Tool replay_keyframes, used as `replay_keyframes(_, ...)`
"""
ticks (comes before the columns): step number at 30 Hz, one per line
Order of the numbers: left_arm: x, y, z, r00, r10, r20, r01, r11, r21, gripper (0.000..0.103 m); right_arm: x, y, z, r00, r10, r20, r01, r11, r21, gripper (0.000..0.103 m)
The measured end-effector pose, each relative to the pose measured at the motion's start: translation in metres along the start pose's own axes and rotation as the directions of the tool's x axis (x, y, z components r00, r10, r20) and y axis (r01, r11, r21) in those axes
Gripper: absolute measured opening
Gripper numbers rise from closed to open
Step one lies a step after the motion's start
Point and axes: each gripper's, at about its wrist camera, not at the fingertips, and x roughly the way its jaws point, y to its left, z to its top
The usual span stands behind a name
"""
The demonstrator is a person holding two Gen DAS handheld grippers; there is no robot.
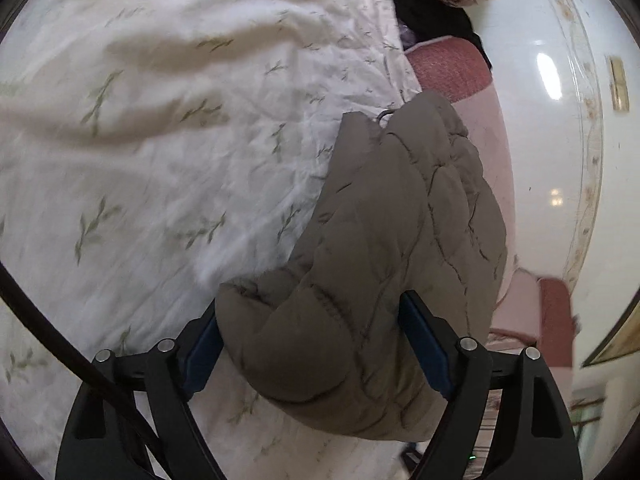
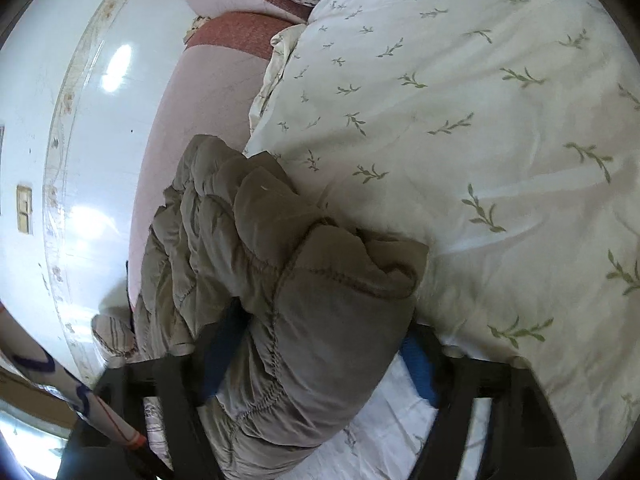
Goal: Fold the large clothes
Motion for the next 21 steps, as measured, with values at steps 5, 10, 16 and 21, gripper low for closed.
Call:
replay_keyframes(5,-0.003,-0.052,-0.015,0.961,0.219,0.167,-0.261,0.916,0.305,0.048,-0.019,0.038,0.001,0.99,-0.118,0.08,0.135,0.96,-0.247,0.037)
replay_keyframes(10,-0.002,-0.103,-0.056,0.798,0.35,0.491,-0.588,0.634,0.503,0.037,-0.028,0.075,-0.028,0.949,-0.213,0.232,0.303,0.818,-0.489,0.031)
replay_keyframes(16,-0.012,-0.111,-0.059,0.763,0.318,0.563,-0.623,0.593,0.51,0.035,-0.037,0.094,-0.044,0.915,-0.219,0.339,0.391,0.692,-0.607,0.029)
replay_keyframes(21,-0.02,-0.117,-0.064,0.733,0.295,0.613,-0.652,0.562,0.509,0.034,-0.046,0.102,-0.054,0.888,-0.207,0.411,0.447,0.597,-0.666,0.029)
